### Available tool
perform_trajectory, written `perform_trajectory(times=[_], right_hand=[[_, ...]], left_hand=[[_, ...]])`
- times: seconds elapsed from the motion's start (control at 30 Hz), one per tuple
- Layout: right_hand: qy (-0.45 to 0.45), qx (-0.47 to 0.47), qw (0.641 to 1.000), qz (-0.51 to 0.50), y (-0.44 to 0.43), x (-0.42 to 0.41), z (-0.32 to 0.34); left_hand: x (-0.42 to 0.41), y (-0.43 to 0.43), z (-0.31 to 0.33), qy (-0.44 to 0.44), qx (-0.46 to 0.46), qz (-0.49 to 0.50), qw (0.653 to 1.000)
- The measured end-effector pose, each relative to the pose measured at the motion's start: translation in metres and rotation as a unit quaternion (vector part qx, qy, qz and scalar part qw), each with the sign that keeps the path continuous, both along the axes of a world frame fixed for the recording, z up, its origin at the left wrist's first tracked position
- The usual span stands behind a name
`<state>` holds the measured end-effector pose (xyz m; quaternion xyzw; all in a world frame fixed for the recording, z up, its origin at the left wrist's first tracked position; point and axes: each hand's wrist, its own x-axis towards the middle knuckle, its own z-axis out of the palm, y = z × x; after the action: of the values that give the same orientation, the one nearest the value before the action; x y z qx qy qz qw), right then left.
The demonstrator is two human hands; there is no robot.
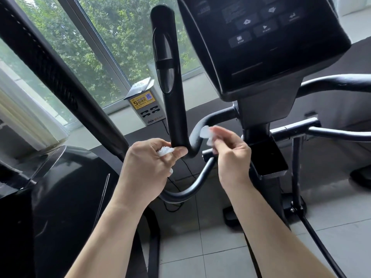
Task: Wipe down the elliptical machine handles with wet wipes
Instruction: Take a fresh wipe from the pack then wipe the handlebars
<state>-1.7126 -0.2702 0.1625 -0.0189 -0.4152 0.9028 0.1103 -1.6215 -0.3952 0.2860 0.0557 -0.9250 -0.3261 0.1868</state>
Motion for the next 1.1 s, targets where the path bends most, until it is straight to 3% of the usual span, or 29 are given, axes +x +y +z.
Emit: perform_trajectory(times=[0.07, 0.17, 0.53, 0.97, 1.1], right_hand=[[-0.071, 0.012, 0.995, -0.063, -0.004, -0.028, -0.005], [-0.108, -0.014, 0.993, -0.046, -0.025, -0.055, -0.006], [-0.121, -0.18, 0.976, 0.028, -0.05, -0.023, -0.012], [-0.166, -0.205, 0.961, 0.08, -0.04, 0.058, 0.021], [-0.125, -0.198, 0.967, 0.102, -0.032, 0.086, 0.044]], left_hand=[[0.0, 0.0, 0.0, 0.001, 0.003, -0.001, 1.0], [-0.001, 0.0, 0.001, 0.007, 0.001, -0.008, 1.0], [-0.003, -0.003, -0.005, 0.029, -0.028, -0.021, 0.999], [0.0, -0.012, -0.003, 0.005, -0.008, -0.05, 0.999], [0.004, -0.02, -0.001, -0.034, 0.039, -0.077, 0.996]])
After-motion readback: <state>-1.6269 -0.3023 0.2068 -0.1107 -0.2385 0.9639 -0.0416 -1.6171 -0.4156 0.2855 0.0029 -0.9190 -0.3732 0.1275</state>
